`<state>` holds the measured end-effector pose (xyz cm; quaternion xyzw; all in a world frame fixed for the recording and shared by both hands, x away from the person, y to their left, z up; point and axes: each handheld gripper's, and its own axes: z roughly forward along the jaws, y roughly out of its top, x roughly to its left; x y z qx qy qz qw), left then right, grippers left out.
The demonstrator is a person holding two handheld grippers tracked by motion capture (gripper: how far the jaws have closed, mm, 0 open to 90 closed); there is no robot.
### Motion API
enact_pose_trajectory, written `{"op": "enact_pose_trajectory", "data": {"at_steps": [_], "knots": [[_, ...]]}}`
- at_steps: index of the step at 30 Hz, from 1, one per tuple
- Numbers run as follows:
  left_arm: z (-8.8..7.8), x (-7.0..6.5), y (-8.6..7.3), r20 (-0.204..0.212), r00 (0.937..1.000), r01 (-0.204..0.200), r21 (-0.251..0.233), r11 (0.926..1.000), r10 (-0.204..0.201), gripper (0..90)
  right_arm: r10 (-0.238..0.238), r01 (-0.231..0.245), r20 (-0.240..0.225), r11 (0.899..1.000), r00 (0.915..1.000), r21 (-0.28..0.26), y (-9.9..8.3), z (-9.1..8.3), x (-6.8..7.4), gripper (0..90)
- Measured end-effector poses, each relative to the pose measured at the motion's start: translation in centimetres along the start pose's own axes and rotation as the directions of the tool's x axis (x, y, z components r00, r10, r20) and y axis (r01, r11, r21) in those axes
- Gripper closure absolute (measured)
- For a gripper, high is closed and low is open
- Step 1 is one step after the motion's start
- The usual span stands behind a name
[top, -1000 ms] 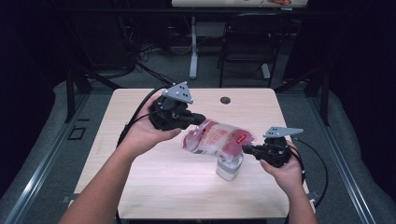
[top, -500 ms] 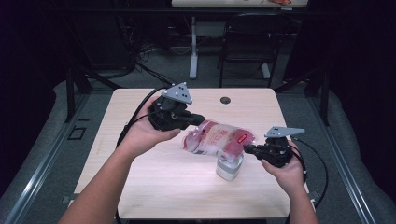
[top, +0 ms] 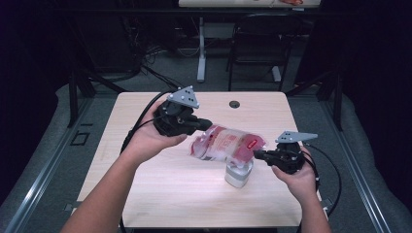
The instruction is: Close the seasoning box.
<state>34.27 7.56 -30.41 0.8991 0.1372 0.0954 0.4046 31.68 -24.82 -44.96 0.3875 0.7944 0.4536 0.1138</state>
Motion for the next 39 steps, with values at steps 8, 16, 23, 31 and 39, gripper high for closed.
{"op": "enact_pose_trajectory", "data": {"at_steps": [8, 16, 23, 31, 39], "knots": [[0.0, 0.1, -0.3, 0.001, 1.0, 0.003, 0.001, 1.0, -0.003, 89.7, -0.001, 0.001, 0.004, 1.0, 1.0, 0.003, 0.0, 0.1, 0.1, 90.0], [-0.1, 0.3, -0.9, -0.005, 0.9999, 0.013, 0.003, 0.9999, -0.013, 89.4, -0.002, 0.002, 0.007, 1.0, 1.0, -0.006, 0.0, 0.1, 0.1, 90.0], [-0.1, 0.6, -1.8, -0.016, 0.9996, 0.025, 0.014, 0.9996, -0.024, 89.2, -0.005, 0.005, 0.004, 1.0, 1.0, -0.002, 0.1, 0.4, 0.2, 90.0], [-0.2, 0.9, -3.1, -0.023, 0.9989, 0.041, 0.008, 0.9991, -0.041, 89.6, -0.001, 0.0, -0.012, 0.999, 0.9999, -0.033, 0.1, 0.3, 0.0, 89.8], [-0.3, 1.0, -4.0, -0.035, 0.9984, 0.045, 0.002, 0.999, -0.045, 90.0, -0.002, 0.0, -0.035, 0.998, 0.9994, -0.059, 0.1, 0.3, 0.0, 87.5]]}}
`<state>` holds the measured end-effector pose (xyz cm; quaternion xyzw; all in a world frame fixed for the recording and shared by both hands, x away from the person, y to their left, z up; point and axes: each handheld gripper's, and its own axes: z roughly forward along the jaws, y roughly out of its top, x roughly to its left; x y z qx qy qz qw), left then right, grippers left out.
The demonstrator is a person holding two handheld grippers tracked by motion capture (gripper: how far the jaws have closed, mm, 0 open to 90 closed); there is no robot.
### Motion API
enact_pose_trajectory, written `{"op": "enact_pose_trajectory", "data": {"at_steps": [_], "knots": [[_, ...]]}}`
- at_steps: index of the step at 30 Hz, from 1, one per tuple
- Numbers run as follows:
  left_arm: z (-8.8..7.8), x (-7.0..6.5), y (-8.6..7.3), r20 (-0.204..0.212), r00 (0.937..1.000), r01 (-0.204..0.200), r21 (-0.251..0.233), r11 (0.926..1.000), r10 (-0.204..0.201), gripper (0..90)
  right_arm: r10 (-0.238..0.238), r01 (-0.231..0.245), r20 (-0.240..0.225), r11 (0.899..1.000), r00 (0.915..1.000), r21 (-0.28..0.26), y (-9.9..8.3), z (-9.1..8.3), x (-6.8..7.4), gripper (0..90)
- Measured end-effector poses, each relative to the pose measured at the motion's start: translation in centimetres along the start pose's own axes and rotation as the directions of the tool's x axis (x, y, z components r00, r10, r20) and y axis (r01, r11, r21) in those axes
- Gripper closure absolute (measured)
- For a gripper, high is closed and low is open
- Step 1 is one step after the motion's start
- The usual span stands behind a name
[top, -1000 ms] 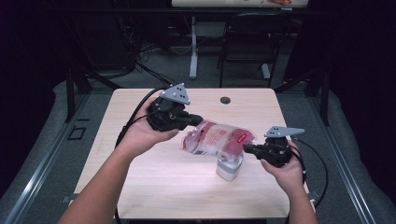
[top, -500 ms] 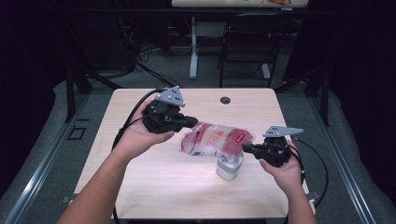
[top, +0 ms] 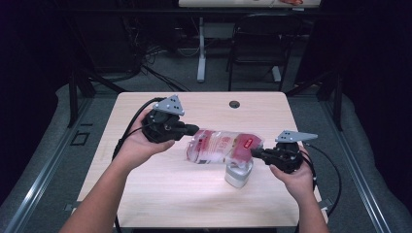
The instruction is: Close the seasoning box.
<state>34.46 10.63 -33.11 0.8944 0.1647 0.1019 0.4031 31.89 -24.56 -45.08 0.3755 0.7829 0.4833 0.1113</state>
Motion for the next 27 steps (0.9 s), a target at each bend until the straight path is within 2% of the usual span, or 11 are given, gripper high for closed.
{"op": "enact_pose_trajectory", "data": {"at_steps": [13, 16, 27], "knots": [[-0.1, -0.1, -0.5, -0.005, 1.0, 0.001, -0.009, 1.0, -0.001, 90.0, 0.039, -0.042, -0.064, 0.998, 0.9972, -0.037, -0.5, 0.3, -0.6, 83.1], [-0.1, -0.1, -0.7, -0.002, 1.0, -0.001, -0.004, 1.0, 0.001, 90.0, 0.051, -0.053, -0.071, 0.998, 0.9962, -0.034, -0.6, 0.5, -0.7, 81.8], [-0.1, 0.2, -1.4, -0.007, 0.9999, 0.013, -0.006, 0.9999, -0.013, 90.0, 0.044, -0.046, -0.1, 0.999, 0.994, -0.012, -0.9, 1.1, -0.8, 81.4]]}}
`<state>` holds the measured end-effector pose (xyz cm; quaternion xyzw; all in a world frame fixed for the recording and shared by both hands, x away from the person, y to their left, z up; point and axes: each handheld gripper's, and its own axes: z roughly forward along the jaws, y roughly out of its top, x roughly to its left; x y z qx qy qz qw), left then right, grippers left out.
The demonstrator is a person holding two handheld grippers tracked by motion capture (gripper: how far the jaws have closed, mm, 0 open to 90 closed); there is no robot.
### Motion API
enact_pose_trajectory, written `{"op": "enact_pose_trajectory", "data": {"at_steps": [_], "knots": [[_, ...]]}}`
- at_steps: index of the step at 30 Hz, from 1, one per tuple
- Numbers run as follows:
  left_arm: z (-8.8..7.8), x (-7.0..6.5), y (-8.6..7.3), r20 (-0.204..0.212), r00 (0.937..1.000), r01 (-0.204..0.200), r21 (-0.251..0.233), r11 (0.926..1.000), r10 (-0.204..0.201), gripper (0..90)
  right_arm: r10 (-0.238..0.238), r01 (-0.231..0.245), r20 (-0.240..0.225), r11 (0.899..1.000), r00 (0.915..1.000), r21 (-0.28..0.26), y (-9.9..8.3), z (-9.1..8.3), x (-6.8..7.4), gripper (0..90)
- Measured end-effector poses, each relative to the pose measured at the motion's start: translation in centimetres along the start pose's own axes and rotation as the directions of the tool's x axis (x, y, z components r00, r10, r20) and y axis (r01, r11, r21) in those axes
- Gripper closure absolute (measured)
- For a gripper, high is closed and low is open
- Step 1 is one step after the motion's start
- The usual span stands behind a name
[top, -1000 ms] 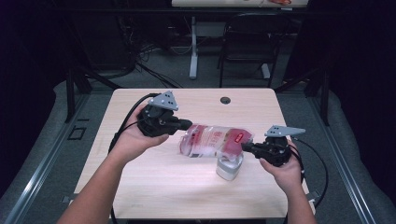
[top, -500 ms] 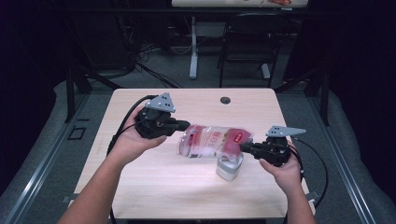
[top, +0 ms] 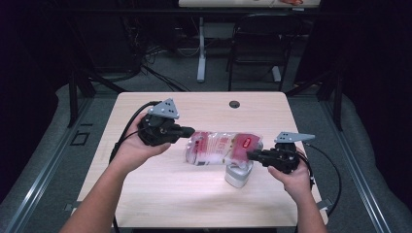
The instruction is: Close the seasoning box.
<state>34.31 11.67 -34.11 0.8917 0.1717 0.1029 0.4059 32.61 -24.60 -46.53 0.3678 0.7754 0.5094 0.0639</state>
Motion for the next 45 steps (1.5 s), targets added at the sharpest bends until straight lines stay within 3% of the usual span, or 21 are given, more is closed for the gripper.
{"op": "enact_pose_trajectory", "data": {"at_steps": [12, 45], "knots": [[0.1, 0.3, -0.8, -0.001, 0.9997, 0.025, -0.011, 0.9996, -0.025, 89.4, -0.006, 0.006, -0.009, 1.0, 0.9999, -0.016, -0.1, 0.1, 0.2, 89.3], [0.2, 0.9, -3.7, 0.002, 0.9964, 0.085, -0.029, 0.996, -0.085, 88.6, -0.044, 0.045, 0.031, 0.998, 0.9986, -0.045, 0.5, 0.1, 1.3, 90.0]]}}
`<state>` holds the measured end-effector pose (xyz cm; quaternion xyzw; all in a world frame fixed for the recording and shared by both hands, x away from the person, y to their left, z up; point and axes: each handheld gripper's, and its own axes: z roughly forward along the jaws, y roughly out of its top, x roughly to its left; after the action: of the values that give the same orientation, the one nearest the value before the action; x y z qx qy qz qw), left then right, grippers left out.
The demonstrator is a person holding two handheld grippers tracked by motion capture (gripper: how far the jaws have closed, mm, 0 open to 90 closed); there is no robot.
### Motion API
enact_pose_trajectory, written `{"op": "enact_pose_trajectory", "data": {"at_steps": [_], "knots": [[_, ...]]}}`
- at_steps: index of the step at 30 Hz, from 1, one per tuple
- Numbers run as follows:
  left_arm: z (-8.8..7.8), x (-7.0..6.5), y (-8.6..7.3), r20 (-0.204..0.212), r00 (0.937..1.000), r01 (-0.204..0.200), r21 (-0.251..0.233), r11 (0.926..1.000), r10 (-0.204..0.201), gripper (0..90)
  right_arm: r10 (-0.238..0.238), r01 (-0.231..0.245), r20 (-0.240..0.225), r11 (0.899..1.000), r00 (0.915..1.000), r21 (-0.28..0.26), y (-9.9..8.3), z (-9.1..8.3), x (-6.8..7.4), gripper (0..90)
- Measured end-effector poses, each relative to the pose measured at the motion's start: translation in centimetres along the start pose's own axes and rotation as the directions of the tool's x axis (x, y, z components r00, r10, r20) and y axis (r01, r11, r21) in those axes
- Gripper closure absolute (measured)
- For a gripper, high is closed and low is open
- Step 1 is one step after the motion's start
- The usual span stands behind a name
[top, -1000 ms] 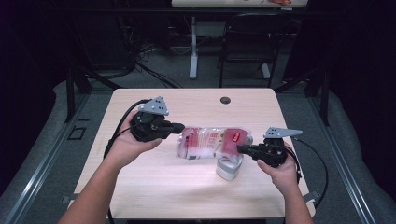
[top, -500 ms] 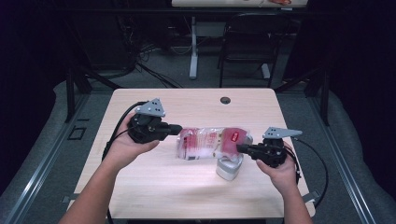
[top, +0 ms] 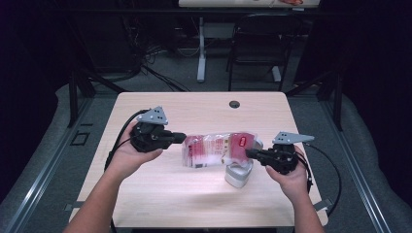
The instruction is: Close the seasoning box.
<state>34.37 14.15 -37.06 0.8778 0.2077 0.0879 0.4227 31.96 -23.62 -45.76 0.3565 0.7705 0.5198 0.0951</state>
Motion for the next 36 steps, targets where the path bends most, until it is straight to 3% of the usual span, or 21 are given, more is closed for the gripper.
{"op": "enact_pose_trajectory", "data": {"at_steps": [25, 36], "knots": [[0.4, 0.5, -3.2, 0.011, 0.9995, 0.03, 0.018, 0.9994, -0.031, 88.6, -0.023, 0.023, -0.004, 0.999, 0.9997, -0.03, 0.7, 0.0, 0.9, 90.0], [-0.3, 0.7, -4.4, 0.011, 0.9991, 0.041, -0.013, 0.9991, -0.041, 88.9, -0.051, 0.051, 0.003, 0.998, 0.9987, -0.021, 1.7, 0.5, 1.8, 90.0]]}}
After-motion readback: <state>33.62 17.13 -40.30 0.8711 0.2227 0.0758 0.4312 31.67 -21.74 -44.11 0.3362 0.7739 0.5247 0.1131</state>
